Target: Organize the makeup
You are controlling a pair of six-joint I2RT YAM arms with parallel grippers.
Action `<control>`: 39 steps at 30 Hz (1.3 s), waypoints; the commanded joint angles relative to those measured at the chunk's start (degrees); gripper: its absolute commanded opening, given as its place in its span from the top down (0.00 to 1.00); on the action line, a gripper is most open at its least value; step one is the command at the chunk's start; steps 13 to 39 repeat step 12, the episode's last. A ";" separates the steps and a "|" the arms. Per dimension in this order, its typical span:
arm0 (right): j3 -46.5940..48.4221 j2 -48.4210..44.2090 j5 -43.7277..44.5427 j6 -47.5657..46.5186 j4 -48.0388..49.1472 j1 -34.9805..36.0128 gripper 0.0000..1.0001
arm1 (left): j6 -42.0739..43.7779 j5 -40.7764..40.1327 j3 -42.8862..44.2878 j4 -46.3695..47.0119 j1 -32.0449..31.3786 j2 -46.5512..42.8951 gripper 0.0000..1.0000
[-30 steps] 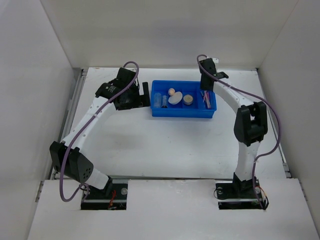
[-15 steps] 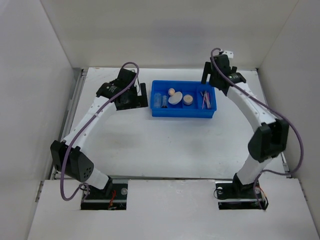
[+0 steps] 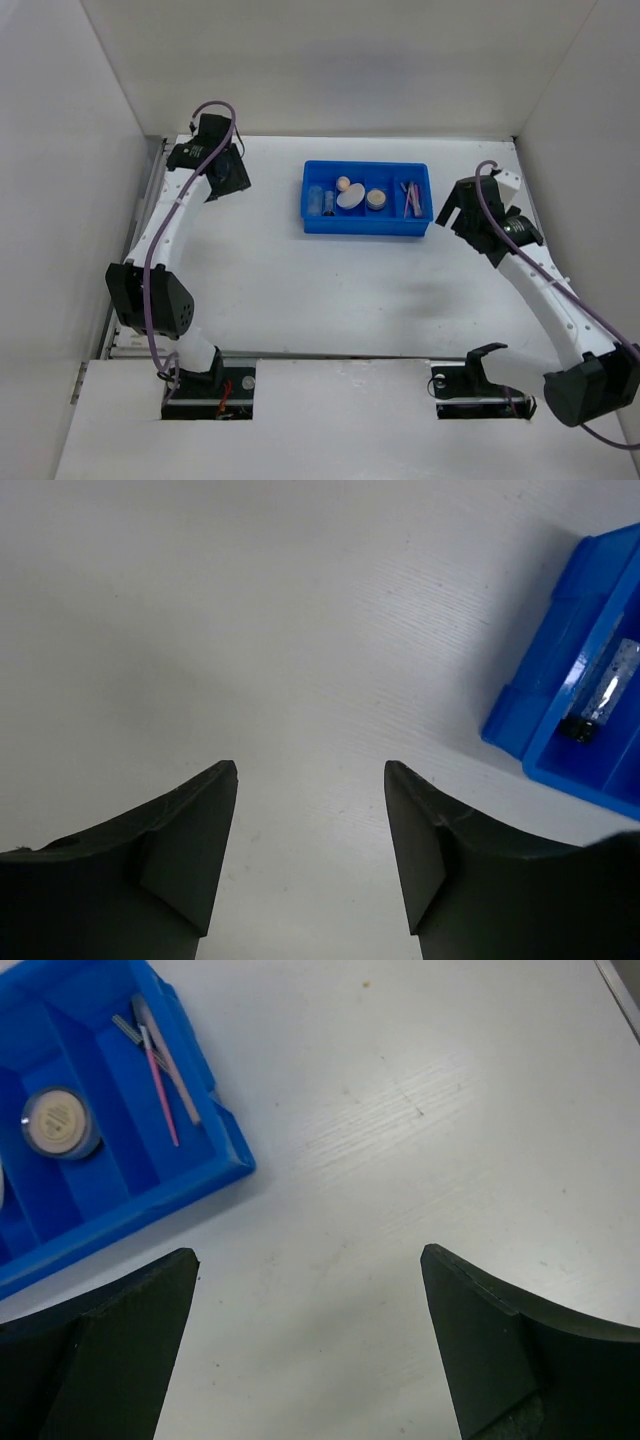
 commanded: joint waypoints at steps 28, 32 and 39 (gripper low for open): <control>-1.56 -9.93 6.92 5.84 -1.80 -0.23 0.00 | -1.52 7.55 -8.42 1.73 0.48 -5.91 0.00; -1.56 -9.93 6.92 5.84 -1.80 -0.23 0.00 | -1.52 7.55 -8.42 1.73 0.48 -5.91 0.00; -1.56 -9.93 6.92 5.84 -1.80 -0.23 0.00 | -1.52 7.55 -8.42 1.73 0.48 -5.91 0.00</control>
